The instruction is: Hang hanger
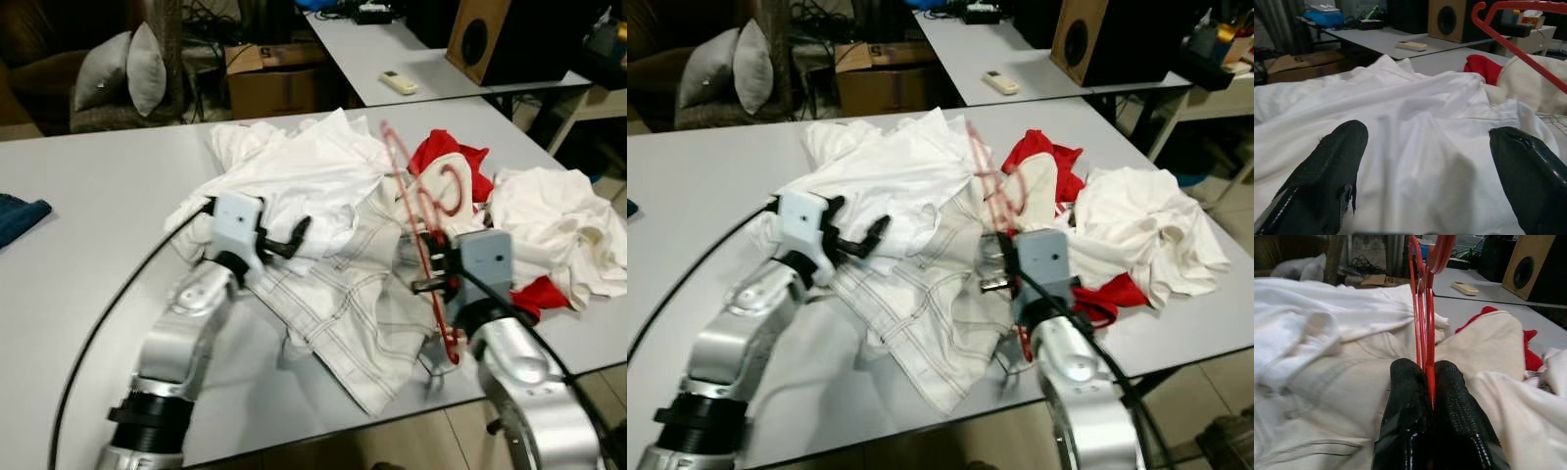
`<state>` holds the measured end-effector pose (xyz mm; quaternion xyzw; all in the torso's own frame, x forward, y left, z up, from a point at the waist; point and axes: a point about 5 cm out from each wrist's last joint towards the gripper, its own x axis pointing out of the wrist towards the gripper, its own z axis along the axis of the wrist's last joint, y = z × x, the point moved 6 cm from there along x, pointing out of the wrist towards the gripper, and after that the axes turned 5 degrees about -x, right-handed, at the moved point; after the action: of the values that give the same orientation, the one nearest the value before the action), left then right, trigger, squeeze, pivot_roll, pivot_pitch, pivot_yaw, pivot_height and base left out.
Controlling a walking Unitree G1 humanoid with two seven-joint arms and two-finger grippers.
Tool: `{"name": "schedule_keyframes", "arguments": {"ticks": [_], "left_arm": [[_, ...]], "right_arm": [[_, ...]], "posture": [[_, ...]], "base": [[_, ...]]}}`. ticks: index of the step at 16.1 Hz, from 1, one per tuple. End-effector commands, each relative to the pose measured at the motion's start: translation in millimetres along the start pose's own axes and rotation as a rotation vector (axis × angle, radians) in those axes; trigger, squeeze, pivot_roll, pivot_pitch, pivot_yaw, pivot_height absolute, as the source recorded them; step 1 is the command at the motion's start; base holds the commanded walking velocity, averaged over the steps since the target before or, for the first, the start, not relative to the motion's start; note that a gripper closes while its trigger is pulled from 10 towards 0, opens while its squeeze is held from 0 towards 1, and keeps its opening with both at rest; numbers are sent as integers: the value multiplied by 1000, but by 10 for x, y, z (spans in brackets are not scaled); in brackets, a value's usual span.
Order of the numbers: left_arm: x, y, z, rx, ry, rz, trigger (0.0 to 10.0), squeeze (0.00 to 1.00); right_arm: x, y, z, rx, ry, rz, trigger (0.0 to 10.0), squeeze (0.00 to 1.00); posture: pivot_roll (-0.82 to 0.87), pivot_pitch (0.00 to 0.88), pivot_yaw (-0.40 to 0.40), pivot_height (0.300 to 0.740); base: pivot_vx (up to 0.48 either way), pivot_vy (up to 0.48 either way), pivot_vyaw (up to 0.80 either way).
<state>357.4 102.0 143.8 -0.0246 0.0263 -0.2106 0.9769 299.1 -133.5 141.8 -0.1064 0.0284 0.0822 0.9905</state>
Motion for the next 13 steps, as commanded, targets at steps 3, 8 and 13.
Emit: {"name": "schedule_keyframes", "arguments": {"ticks": [3,8,13], "left_arm": [[6,38,34,10,-6,13,10000,0],[17,85,39,71,-1,58,10000,0],[9,370,49,-19,-11,201,10000,584]], "right_arm": [[6,-37,30,6,-7,-2,10000,0],[30,-74,41,3,-13,-9,10000,0],[42,-110,75,1,-28,-18,10000,0]], "posture": [[-71,28,9,740],[-69,23,-1,740],[-74,16,2,740]], "base": [[0,420,-788],[0,72,-430],[0,-192,0]]}}
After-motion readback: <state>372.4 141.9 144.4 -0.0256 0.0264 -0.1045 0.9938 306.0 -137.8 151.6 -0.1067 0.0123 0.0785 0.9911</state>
